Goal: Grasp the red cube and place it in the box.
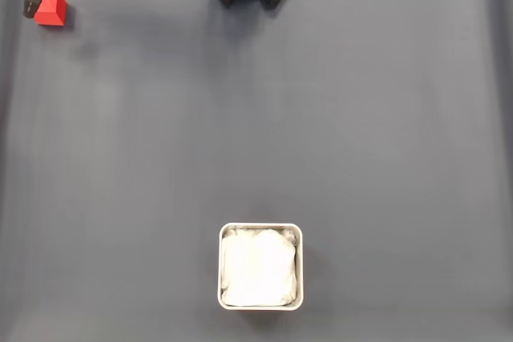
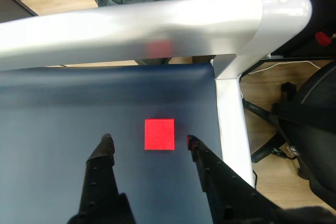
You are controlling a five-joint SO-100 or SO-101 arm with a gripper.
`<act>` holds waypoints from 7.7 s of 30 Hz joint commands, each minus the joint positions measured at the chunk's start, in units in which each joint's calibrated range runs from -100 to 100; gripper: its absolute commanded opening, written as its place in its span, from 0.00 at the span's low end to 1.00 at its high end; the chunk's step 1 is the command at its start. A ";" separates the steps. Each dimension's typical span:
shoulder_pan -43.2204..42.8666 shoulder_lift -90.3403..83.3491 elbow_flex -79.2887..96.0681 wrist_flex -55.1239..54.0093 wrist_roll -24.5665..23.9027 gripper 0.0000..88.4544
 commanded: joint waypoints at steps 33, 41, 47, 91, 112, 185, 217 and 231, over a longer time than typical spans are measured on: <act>0.52 6.25 4.24 -10.70 0.39 0.38; 0.59 7.03 5.52 -11.85 0.29 0.38; 0.59 7.55 6.98 -13.65 0.44 0.38; 1.08 11.36 7.98 -20.53 -0.24 0.26; 1.79 11.53 7.98 -20.78 0.24 0.20; -2.25 1.39 3.51 -11.93 1.71 0.10; -24.48 0.96 -17.66 0.61 1.47 0.09; -35.49 1.74 -21.31 0.53 2.00 0.09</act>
